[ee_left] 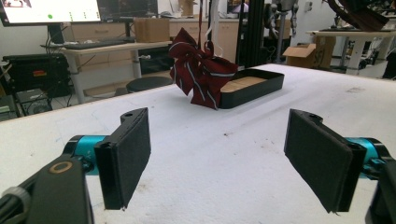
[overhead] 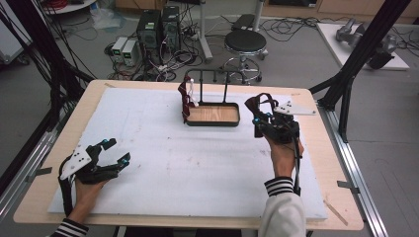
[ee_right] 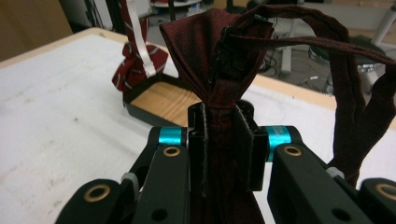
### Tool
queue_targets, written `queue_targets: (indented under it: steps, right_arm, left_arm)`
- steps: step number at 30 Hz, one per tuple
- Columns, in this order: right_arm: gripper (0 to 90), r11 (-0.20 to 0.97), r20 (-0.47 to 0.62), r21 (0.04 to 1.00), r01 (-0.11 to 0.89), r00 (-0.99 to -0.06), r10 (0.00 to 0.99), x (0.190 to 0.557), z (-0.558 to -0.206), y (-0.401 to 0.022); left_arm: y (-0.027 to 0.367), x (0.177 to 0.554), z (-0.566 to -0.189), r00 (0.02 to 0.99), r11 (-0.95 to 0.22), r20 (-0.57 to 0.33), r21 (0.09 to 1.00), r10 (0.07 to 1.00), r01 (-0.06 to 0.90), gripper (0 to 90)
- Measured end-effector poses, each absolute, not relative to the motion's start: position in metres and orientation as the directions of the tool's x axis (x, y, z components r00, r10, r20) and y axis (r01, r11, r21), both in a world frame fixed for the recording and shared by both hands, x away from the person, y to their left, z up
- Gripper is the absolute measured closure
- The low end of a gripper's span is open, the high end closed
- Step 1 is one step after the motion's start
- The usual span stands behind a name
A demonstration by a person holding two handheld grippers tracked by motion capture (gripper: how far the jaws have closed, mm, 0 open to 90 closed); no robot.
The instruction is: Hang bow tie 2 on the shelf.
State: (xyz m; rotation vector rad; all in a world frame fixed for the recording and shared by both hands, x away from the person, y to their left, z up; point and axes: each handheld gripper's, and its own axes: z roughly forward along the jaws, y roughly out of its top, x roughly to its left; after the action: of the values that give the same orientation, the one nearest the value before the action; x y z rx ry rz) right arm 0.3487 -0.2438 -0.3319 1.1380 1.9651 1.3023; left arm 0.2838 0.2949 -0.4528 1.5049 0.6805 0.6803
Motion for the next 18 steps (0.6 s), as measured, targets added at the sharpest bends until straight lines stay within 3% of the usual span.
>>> queue_targets:
  steps: [18]
  right_arm:
    - [76.8,0.177,0.022,0.937,0.300,-0.559,0.829,0.373,-0.312,-0.219]
  left_arm:
    - [0.294,0.283,-0.453,0.646,-0.048,0.030,0.999,0.763,0.011,23.1]
